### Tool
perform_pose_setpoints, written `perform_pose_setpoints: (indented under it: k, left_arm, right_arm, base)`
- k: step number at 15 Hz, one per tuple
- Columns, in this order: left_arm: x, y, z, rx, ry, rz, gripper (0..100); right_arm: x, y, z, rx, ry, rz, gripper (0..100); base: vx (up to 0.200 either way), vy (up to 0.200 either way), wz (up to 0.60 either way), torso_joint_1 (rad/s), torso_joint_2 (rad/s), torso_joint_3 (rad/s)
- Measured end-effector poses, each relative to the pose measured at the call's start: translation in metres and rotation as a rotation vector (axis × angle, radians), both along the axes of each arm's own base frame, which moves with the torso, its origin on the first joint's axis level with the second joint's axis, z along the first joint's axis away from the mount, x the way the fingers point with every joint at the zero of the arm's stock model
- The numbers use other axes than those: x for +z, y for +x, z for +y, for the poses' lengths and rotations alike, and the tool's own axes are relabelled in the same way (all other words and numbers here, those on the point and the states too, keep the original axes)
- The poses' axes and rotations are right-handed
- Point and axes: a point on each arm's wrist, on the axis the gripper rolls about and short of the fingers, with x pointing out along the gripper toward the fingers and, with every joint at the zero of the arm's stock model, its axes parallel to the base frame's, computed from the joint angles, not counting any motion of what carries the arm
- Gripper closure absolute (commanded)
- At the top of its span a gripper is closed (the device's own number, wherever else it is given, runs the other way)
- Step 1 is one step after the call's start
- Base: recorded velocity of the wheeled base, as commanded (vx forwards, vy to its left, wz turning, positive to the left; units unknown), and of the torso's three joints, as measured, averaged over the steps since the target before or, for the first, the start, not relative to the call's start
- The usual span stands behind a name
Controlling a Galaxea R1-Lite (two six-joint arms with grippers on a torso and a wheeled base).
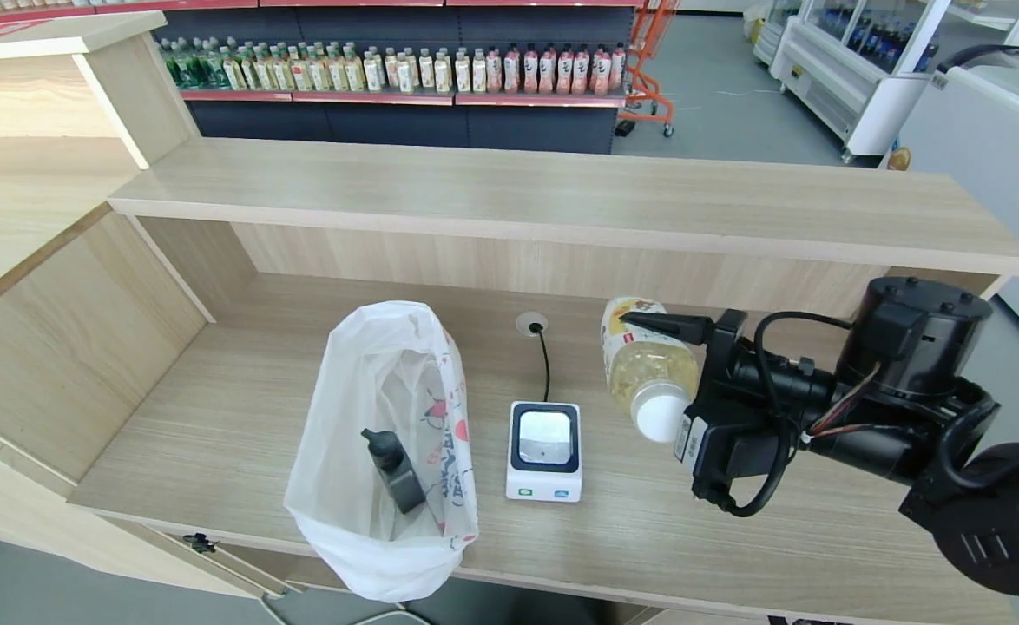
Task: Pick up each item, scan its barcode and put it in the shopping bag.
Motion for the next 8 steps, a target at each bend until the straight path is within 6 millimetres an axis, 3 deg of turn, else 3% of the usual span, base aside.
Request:
perform_pose_setpoints:
  k: [3, 8]
  left_arm:
    - [0.000, 0.000, 0.000, 0.000, 0.003, 0.000, 0]
    - [0.000, 0.000, 0.000, 0.000, 0.004, 0.000, 0]
  right_arm:
    - [-0.009, 0.005, 0.002, 0.002, -0.017, -0.008, 100]
    - [-0.038, 0.014, -0.014, -0.036, -0.093, 0.007, 100]
  base:
    - [0.000, 0.200, 0.00, 0.002, 0.00, 0.004]
    - [0.000, 0.000, 0.00, 0.000, 0.00, 0.000]
